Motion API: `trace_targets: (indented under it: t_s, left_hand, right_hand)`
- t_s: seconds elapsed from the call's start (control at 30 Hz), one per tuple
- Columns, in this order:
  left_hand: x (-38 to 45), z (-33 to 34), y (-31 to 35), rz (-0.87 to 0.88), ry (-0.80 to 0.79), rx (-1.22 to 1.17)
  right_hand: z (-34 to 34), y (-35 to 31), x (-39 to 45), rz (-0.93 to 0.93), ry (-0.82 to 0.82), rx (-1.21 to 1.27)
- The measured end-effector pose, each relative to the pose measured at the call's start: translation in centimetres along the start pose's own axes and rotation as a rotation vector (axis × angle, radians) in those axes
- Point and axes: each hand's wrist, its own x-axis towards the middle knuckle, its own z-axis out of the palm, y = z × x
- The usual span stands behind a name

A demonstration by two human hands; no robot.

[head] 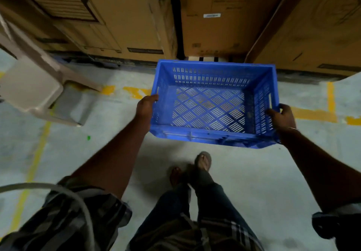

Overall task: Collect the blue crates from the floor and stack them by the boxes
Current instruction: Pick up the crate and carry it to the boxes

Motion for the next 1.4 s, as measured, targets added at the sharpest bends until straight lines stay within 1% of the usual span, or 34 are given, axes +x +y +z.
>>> trace_targets:
  t_s: [0.07, 0.13, 0.27, 0.37, 0.57, 0.67, 0.77, 0.97, 1.1, 1.23, 1.33, 1.4]
  left_hand:
    - [4.5, -0.3, -0.4, -0.075, -0.024, 0.107]
    - [7.4, 0.1, -0.7, -0.130, -0.015, 0.178]
    - [12.0, 3.2, -1.9, -0.129, -0.015, 0.173]
    - [18.0, 5.1, -5.4, -0.118, 0.001, 0.114]
    - [33.0, 7.9, -14.0, -0.099, 0.004, 0.048]
    - [39.1, 9.0, -17.5, -0.084, 0.011, 0.039]
    - [43.8, 9.5, -20.6, -0.052, 0.002, 0.057]
    - [48.4, 8.8, -23.8, 0.002, -0.005, 0.143]
    - [49.3, 7.8, -24.8, 0.005, -0.054, 0.212]
    - [49.2, 7.4, -24.6, 0.036, -0.070, 0.263]
    - [47.1, 8.4, -23.5, 0.068, -0.088, 0.337]
    - [45.7, 9.0, -23.1, 0.107, -0.134, 0.430]
  right_hand:
    - [1.8, 0.2, 1.3, 0.020, -0.006, 0.005]
    - [4.1, 0.7, 3.2, 0.038, -0.028, 0.014]
    - [10.1, 3.7, 9.8, 0.070, -0.012, -0.011]
    - [16.1, 7.3, 16.1, 0.089, -0.007, -0.001]
    - [28.8, 15.0, 28.2, 0.079, -0.001, 0.031]
    - [33.3, 18.0, 33.0, 0.062, 0.001, 0.036]
    - [36.2, 20.2, 36.3, 0.043, 0.026, 0.031]
    - [38.8, 22.3, 38.7, 0.048, 0.030, 0.033]
    - [39.3, 23.5, 38.1, 0.072, 0.015, 0.016]
    - [39.3, 23.0, 37.6, 0.080, -0.017, 0.000]
    - [39.1, 22.1, 37.3, 0.075, -0.039, -0.120]
    - [39.1, 21.4, 36.2, 0.018, -0.048, -0.248]
